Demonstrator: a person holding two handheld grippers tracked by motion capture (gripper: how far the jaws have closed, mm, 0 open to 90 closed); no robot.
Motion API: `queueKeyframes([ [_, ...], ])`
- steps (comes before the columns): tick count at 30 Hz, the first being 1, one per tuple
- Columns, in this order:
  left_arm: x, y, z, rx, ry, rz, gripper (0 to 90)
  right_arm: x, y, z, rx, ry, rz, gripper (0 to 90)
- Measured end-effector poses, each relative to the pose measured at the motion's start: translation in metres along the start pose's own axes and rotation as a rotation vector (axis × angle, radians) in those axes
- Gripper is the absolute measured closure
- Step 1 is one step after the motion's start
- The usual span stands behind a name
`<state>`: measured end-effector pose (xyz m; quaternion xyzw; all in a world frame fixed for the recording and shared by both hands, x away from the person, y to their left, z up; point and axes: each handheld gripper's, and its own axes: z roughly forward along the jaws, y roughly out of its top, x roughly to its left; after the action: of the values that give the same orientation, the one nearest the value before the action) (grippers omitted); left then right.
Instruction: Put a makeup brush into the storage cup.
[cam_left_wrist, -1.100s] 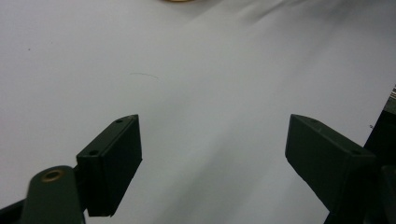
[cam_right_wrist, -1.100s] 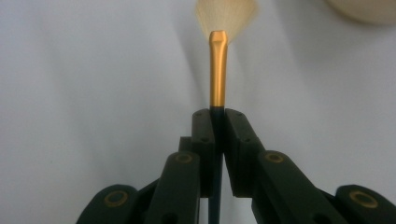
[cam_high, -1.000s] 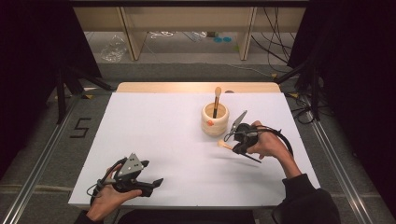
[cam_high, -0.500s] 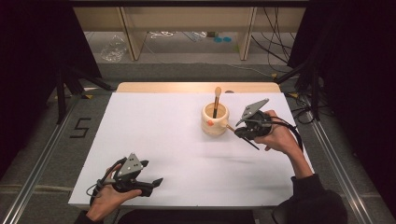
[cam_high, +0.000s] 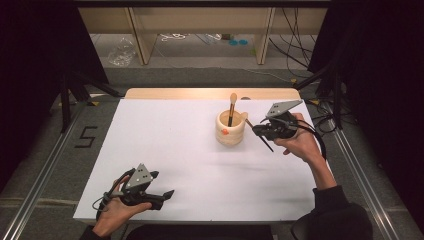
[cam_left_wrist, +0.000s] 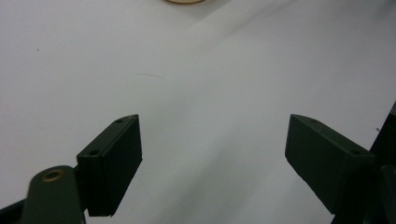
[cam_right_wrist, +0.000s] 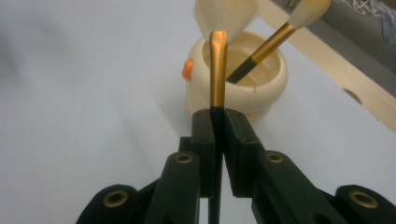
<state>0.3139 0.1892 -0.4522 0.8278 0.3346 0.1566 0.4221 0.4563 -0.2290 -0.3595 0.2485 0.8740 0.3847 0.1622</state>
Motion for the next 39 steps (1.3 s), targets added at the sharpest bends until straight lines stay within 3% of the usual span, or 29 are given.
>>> queueKeyframes([
  [2,0.0,-0.0007,0.0002,0.007,-0.001,0.009,18.6,-0.001,0.0013,-0.0022,-0.023,0.008,0.017,83.4],
  [3,-0.001,-0.0006,0.0002,0.004,0.009,0.003,18.6,-0.0018,0.002,-0.0024,-0.065,-0.011,0.025,83.4],
  [6,0.0002,-0.0006,0.0008,-0.004,0.002,-0.002,18.6,-0.0028,0.0034,-0.0039,-0.091,-0.011,0.043,83.4],
  [13,-0.0023,0.0003,0.0028,-0.001,-0.003,-0.003,18.5,-0.0056,0.0026,-0.0018,-0.107,-0.018,0.071,83.4],
  [17,-0.0012,0.0007,0.0017,0.01,-0.006,0.032,18.5,-0.0061,0.0025,-0.0008,-0.125,-0.019,0.078,83.4],
  [19,-0.002,-0.0004,0.0025,0.004,-0.003,0.004,18.5,-0.0063,0.0027,-0.0011,-0.127,-0.014,0.08,83.4],
  [23,-0.002,0.0003,0.0021,-0.002,-0.004,0.002,18.5,-0.0071,0.0024,0.0001,-0.15,-0.008,0.088,83.3],
  [26,-0.0018,-0.0003,0.0018,0.006,-0.003,0.02,18.5,-0.0072,0.0028,0.0005,-0.164,-0.009,0.096,83.3],
  [29,-0.002,0.0002,0.0018,0.007,-0.002,0.006,18.5,-0.0066,0.0044,0.0009,-0.189,-0.018,0.096,83.3],
  [33,-0.0013,0.0004,0.0014,0.01,-0.002,0.035,18.5,-0.0076,0.0058,0.0017,-0.205,-0.016,0.102,83.3],
  [36,-0.0021,-0.0001,0.0021,0.007,-0.001,0.013,18.5,-0.0077,0.0063,0.0021,-0.207,-0.017,0.103,83.4],
  [39,-0.0014,0.0002,0.0017,0.008,-0.002,0.027,18.5,-0.0073,0.008,0.0028,-0.216,-0.014,0.102,83.3],
])
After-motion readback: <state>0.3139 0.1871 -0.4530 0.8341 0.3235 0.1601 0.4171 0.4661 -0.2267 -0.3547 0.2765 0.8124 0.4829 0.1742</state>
